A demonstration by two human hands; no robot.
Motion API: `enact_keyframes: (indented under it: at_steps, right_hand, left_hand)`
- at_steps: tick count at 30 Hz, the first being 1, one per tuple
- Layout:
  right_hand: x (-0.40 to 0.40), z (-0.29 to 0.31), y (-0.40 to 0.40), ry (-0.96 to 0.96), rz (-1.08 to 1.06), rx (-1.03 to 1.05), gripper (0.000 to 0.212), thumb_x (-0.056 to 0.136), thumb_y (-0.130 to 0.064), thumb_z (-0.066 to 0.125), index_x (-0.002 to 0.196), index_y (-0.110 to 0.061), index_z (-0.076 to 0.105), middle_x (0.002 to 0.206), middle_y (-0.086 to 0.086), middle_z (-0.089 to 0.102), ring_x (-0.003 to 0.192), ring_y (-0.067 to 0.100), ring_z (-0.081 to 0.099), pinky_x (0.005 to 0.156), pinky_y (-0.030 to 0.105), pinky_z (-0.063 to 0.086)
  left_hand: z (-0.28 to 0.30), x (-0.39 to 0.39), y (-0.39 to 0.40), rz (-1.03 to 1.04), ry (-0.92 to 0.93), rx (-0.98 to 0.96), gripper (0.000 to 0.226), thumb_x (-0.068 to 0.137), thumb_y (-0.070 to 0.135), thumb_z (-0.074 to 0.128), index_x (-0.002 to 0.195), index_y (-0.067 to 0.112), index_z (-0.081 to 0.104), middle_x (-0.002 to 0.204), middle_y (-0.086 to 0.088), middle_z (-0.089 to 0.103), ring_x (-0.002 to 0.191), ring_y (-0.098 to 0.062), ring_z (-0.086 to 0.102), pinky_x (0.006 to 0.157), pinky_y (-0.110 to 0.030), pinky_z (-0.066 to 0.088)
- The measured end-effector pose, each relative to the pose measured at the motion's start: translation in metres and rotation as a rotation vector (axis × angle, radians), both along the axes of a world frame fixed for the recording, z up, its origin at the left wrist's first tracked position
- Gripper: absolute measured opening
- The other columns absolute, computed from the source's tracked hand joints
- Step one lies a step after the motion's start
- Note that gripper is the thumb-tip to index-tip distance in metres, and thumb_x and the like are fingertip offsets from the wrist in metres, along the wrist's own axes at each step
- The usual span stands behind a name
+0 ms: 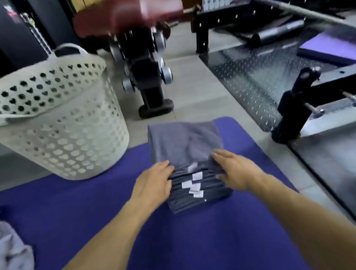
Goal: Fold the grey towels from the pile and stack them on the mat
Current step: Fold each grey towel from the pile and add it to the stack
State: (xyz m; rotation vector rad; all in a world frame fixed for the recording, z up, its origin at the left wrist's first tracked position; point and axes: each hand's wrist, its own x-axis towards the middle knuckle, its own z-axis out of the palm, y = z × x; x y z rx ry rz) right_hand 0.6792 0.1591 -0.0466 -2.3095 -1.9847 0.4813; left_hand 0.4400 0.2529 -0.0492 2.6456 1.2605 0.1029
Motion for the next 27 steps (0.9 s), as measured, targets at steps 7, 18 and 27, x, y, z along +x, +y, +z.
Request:
enact_keyframes:
  at_steps: [7, 18, 27]
  right_hand:
    - [-0.019, -0.070, -0.024, -0.091, 0.037, 0.206, 0.087, 0.087, -0.030, 0.061, 0.157, -0.009, 0.015, 0.163, 0.008, 0.018, 0.151, 0.026, 0.016, 0.118, 0.041, 0.027]
    - [-0.025, -0.047, -0.012, -0.030, 0.251, 0.288, 0.084, 0.075, -0.014, 0.062, 0.153, -0.014, 0.031, 0.159, 0.007, 0.032, 0.146, 0.028, 0.032, 0.116, 0.043, 0.033]
    - [-0.020, -0.056, -0.022, -0.020, 0.321, 0.263, 0.074, 0.082, -0.017, 0.049, 0.153, -0.010, 0.031, 0.161, 0.006, 0.027, 0.149, 0.023, 0.025, 0.119, 0.040, 0.025]
  left_hand:
    - [-0.057, -0.019, -0.019, -0.040, -0.002, 0.114, 0.071, 0.089, 0.013, 0.060, 0.153, 0.008, 0.030, 0.162, -0.005, 0.021, 0.150, -0.022, 0.021, 0.117, -0.038, 0.028]
    - [-0.038, -0.024, -0.013, -0.071, -0.010, 0.186, 0.050, 0.087, 0.010, 0.054, 0.137, 0.005, 0.054, 0.144, -0.012, 0.052, 0.132, -0.030, 0.051, 0.112, -0.045, 0.038]
    - [-0.009, 0.045, 0.037, -0.131, 0.106, 0.282, 0.063, 0.101, 0.044, 0.020, 0.156, 0.014, 0.019, 0.164, -0.014, 0.003, 0.152, -0.031, 0.004, 0.122, -0.046, 0.005]
